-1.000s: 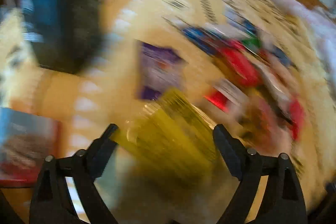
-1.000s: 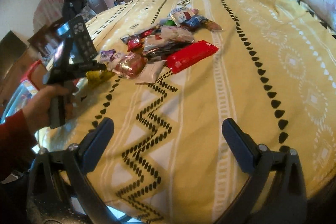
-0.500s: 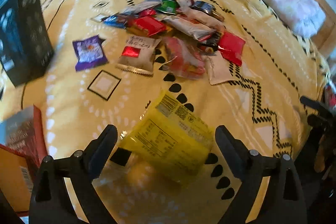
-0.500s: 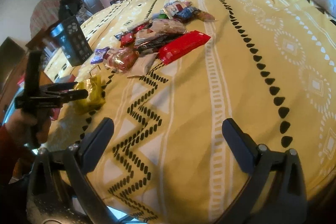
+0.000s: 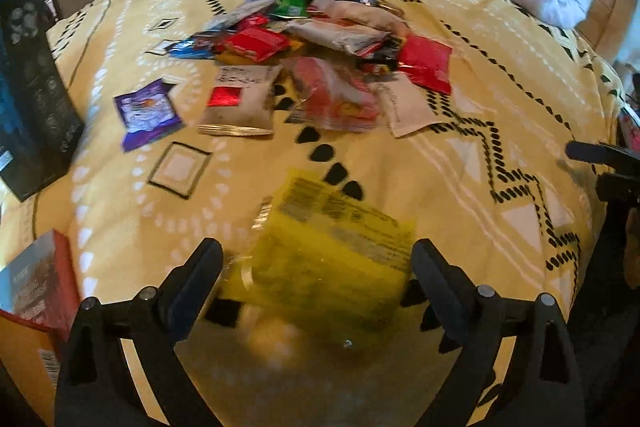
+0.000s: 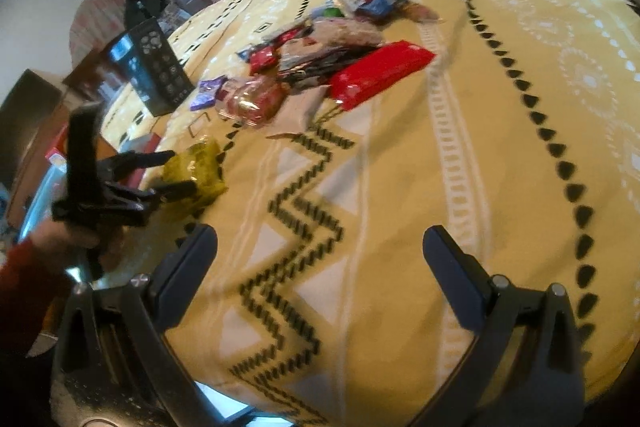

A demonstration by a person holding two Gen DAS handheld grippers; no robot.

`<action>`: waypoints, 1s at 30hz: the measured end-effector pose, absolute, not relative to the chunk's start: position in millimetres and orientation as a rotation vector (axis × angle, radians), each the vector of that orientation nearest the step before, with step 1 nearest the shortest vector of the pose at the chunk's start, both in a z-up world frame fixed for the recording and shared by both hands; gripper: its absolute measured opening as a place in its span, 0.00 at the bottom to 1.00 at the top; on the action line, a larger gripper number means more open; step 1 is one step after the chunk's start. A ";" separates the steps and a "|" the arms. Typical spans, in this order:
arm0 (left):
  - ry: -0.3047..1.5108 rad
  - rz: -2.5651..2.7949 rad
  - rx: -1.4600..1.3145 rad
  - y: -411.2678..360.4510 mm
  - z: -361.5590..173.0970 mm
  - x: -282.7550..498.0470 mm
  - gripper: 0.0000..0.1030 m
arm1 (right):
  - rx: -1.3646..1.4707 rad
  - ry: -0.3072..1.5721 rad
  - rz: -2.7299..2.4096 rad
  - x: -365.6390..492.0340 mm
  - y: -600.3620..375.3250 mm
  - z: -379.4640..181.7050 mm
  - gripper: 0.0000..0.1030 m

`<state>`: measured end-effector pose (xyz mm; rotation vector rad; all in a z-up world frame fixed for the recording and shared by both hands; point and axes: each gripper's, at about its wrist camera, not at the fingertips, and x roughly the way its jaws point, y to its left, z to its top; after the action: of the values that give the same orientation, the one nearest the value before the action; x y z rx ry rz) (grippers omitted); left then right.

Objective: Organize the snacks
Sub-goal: 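Grasp the long red bar packet with the right gripper while left holds yellow packet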

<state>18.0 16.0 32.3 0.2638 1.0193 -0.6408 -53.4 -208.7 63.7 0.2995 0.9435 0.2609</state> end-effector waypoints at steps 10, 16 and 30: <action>0.984 -0.628 0.126 35.9 43.2 6.9 0.78 | 0.353 0.942 0.261 -3.2 -218.7 62.6 0.97; 0.993 -0.621 0.044 35.1 39.9 -1.0 0.78 | 0.660 0.956 0.209 67.0 -261.4 39.1 0.63; 1.020 -0.602 -0.083 28.4 30.1 3.1 0.78 | 0.716 0.918 0.202 126.3 -259.0 9.5 0.34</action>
<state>3.1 28.4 30.1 -0.0834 1.0201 -0.6025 126.3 -259.0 9.5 0.7156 0.9180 0.2021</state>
